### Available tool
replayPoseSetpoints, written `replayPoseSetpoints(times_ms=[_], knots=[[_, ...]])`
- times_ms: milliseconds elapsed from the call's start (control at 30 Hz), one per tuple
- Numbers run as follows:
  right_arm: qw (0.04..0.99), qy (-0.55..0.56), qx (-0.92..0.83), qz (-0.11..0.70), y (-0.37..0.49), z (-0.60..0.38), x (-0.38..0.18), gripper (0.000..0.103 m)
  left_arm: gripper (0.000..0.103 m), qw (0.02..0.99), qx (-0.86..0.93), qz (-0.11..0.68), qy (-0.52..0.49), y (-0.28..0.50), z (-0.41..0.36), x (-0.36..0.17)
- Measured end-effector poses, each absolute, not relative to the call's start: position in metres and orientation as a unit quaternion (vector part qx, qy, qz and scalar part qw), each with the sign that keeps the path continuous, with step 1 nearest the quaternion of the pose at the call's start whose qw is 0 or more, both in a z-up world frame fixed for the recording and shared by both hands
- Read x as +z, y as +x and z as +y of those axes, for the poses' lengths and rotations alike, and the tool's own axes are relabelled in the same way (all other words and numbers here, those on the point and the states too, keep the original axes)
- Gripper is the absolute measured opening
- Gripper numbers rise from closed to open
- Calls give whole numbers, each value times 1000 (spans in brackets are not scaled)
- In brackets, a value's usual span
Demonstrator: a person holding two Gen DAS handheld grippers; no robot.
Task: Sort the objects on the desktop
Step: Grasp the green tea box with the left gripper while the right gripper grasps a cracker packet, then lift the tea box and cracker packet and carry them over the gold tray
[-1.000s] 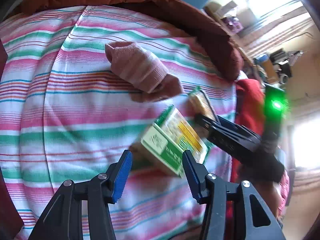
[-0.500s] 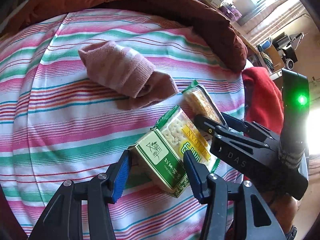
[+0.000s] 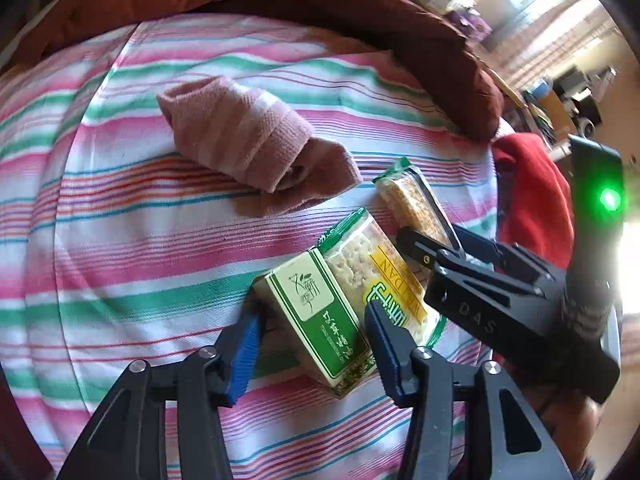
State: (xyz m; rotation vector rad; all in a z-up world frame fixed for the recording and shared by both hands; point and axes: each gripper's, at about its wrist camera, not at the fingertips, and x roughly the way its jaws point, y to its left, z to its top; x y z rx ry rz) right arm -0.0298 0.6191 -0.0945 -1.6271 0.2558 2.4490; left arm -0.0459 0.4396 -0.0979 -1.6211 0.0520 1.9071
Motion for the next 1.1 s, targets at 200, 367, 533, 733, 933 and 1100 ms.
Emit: replayPoseSetpoints(times_ms=[200, 367, 533, 733, 933, 1100], knots=[[85, -542, 833, 69, -31, 614, -92, 48, 36, 339, 737, 46, -583, -40, 414, -86], [88, -539, 835, 69, -33, 613, -89, 47, 36, 342, 764, 68, -543, -27, 394, -80], [87, -514, 850, 82, -22, 619, -82, 46, 34, 358, 785, 80, -500, -12, 374, -67], [75, -488, 865, 93, -19, 619, -69, 46, 34, 355, 811, 71, -461, -3, 346, -45], [47, -465, 877, 108, -20, 606, -60, 46, 34, 359, 823, 62, -435, 4, 325, -24], [28, -465, 877, 121, -24, 599, -59, 46, 34, 355, 834, 58, -419, 6, 300, -7]])
